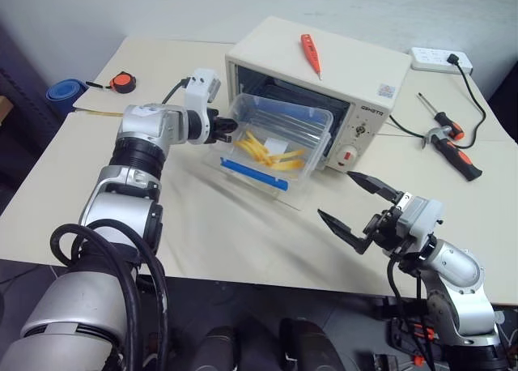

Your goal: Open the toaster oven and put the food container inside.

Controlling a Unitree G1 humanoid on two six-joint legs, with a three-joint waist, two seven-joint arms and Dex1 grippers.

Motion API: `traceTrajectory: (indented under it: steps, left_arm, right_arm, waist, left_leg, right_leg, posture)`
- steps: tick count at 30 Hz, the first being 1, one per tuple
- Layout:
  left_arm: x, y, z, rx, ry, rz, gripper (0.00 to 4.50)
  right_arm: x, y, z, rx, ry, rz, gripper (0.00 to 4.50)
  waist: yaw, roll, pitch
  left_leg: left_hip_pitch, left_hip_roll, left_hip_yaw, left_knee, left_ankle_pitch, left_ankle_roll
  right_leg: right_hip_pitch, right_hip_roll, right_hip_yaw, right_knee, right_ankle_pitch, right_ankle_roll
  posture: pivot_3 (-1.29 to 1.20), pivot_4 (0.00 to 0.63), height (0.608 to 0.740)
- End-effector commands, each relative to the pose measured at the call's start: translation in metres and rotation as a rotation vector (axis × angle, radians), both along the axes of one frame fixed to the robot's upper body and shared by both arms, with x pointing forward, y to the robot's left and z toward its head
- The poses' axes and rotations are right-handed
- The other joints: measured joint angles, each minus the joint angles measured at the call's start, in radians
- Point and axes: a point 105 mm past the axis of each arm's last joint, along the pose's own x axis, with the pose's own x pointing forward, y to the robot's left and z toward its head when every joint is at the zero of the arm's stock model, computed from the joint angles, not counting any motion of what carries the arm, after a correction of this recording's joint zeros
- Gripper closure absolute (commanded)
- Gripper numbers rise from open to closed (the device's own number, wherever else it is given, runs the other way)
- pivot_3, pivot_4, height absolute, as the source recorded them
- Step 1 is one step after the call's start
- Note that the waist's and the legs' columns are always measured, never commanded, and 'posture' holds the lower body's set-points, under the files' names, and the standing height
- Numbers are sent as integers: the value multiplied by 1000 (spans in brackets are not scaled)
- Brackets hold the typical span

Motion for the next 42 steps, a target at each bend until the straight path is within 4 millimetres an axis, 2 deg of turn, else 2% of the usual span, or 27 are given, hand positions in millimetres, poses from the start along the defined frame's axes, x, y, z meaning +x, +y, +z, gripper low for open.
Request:
traceTrajectory:
  steps: [1, 3, 6, 8, 11, 14, 15, 18, 20, 25, 30, 35, 39, 42]
  left_arm:
    - [5, -1, 28, -67, -111, -6, 3113]
    - [2, 1, 45, -172, -180, -49, 2632]
    - [-12, 15, 54, -245, -245, -168, 2632]
    - [-26, 32, 46, -185, -311, -269, 2574]
    - [-52, 58, 21, -28, -385, -419, 3215]
    - [-81, 70, -19, 157, -383, -617, 4140]
    - [-88, 69, -28, 173, -377, -669, 4455]
    - [-90, 52, -35, 85, -369, -682, 4500]
    - [-83, 31, -42, 65, -386, -666, 4500]
    - [-56, 0, -42, 9, -433, -523, 4500]
    - [-29, -8, -28, -52, -496, -332, 4500]
    - [-12, -14, -14, -128, -541, -182, 4500]
    - [-6, -23, -9, -142, -566, -139, 4500]
    - [-5, -22, -7, -133, -590, -133, 4500]
  right_arm:
    - [-4, 5, 7, 26, -1, -12, 0]
    - [-6, 9, 11, 53, 32, -2, 0]
    - [-11, 18, 6, 30, 109, 37, 0]
    - [-14, 27, -2, -3, 180, 70, 395]
    - [-15, 41, -16, -64, 260, 97, 1320]
    - [-3, 51, -32, -116, 298, 72, 2387]
    - [2, 54, -36, -138, 304, 62, 2724]
    - [26, 58, -42, -135, 330, -5, 3788]
    - [46, 62, -39, -138, 301, -50, 4483]
    - [83, 60, -19, -121, 215, -139, 4483]
    - [118, 48, 0, -60, 148, -269, 4483]
    - [144, 42, 13, 53, 122, -385, 4483]
    - [153, 43, 20, 159, 131, -420, 4483]
    - [144, 50, 21, 188, 163, -336, 4483]
  waist:
    - [1, 0, 0]
    - [-1, 0, 0]
    - [-7, 0, 0]
    - [-12, 1, 0]
    - [-17, 1, 0]
    - [-10, 1, 0]
    - [-7, 1, 0]
    - [18, 0, 0]
    - [24, 1, 0]
    - [16, 1, 0]
    - [-5, 1, 0]
    - [-14, 1, 0]
    - [-19, 1, 0]
    - [-24, 1, 0]
  left_leg:
    - [0, 0, 0, 0, 0, 0]
    - [0, 0, 0, 0, 0, 0]
    - [0, 0, 0, 0, 0, 0]
    - [1, 0, 0, 0, 0, 0]
    - [3, 1, 2, -1, 0, -1]
    - [2, 2, 1, 0, 1, -1]
    - [2, 2, 1, 1, 1, -1]
    - [-1, 1, -2, 4, 0, 1]
    - [-3, 1, -5, 10, -2, 4]
    - [-6, -3, -4, 15, -6, 10]
    - [-14, -3, -2, 17, -5, 9]
    - [-16, -3, 0, 17, -4, 7]
    - [-16, -3, 2, 17, -2, 7]
    - [-16, -3, 2, 17, -1, 7]
  right_leg:
    - [0, 0, 0, 0, 0, 0]
    - [0, 0, 0, 1, 0, 0]
    - [-1, 0, 0, 2, 0, 0]
    - [-1, 0, 1, 2, 0, 0]
    - [-1, 0, 1, 3, 0, -1]
    - [-1, 0, 1, 4, -1, -2]
    - [-1, -1, 1, 3, -1, -2]
    - [0, -2, 0, -2, -1, -2]
    - [0, -3, -1, -2, -1, -2]
    - [-1, -4, -1, 5, 0, 0]
    - [-10, -3, -1, 10, 0, 0]
    - [-15, -3, 0, 14, 0, 0]
    - [-15, -4, 1, 14, 1, 2]
    - [-15, -4, 2, 15, 1, 2]
  posture:
    - [0, 150, 740]
    - [0, 150, 740]
    - [0, 150, 740]
    - [0, 150, 740]
    - [0, 150, 740]
    - [0, 150, 740]
    - [0, 150, 740]
    - [0, 150, 740]
    - [0, 150, 740]
    - [0, 150, 740]
    - [0, 150, 740]
    - [0, 150, 740]
    - [0, 150, 740]
    - [0, 150, 740]
